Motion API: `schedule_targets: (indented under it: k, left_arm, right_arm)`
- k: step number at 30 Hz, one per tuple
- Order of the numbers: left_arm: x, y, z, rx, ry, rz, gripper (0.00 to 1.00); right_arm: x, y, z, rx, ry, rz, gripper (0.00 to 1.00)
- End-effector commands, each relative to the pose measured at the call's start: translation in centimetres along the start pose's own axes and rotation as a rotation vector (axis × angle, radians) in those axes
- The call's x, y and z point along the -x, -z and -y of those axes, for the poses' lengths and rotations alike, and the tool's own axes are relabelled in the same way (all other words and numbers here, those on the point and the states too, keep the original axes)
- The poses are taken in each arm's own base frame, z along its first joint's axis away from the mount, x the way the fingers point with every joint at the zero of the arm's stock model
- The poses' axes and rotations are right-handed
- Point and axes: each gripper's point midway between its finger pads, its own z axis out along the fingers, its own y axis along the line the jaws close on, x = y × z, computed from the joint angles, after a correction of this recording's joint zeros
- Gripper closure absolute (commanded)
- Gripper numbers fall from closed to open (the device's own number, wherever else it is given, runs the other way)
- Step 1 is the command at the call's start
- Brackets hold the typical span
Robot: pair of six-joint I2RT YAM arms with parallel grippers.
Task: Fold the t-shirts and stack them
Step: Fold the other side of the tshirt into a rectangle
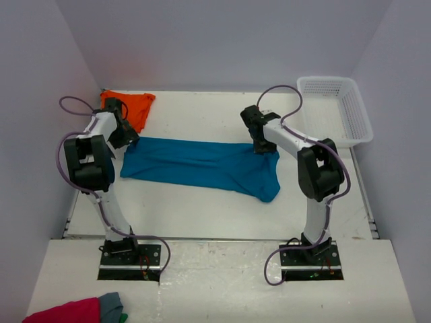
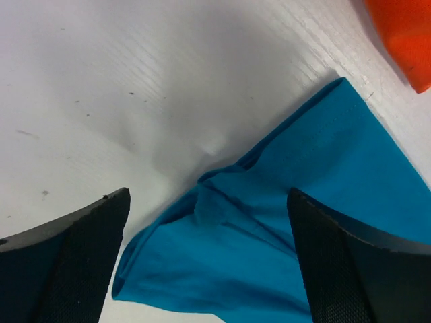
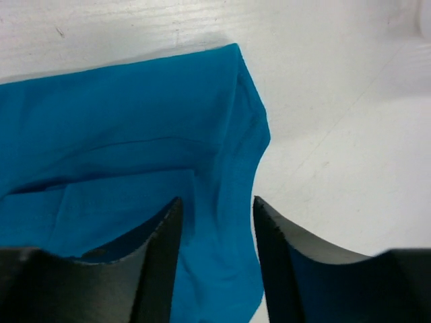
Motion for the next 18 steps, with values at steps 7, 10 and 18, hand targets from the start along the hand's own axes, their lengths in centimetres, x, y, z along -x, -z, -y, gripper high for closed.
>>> schedule_targets:
  k: [7, 10, 18]
  left_arm:
    - [4.0, 15.8, 0.6, -0.001, 0.011, 0.478, 0.0]
    - [1.7, 18.4, 2.4, -0.106, -0.052, 0.506, 0.0]
    - [-4.6, 15.5, 5.1, -0.351, -0.171, 0.328, 1.0]
  right_arm:
    - [6.0, 8.3, 4.4, -0.016, -0.088, 0.222, 0.43]
    - [6.1, 10.9, 4.7, 0.035, -0.093, 0.262, 0.41]
    - [2.3, 12.6, 0.0, 0.336, -0.038, 0.222, 1.0]
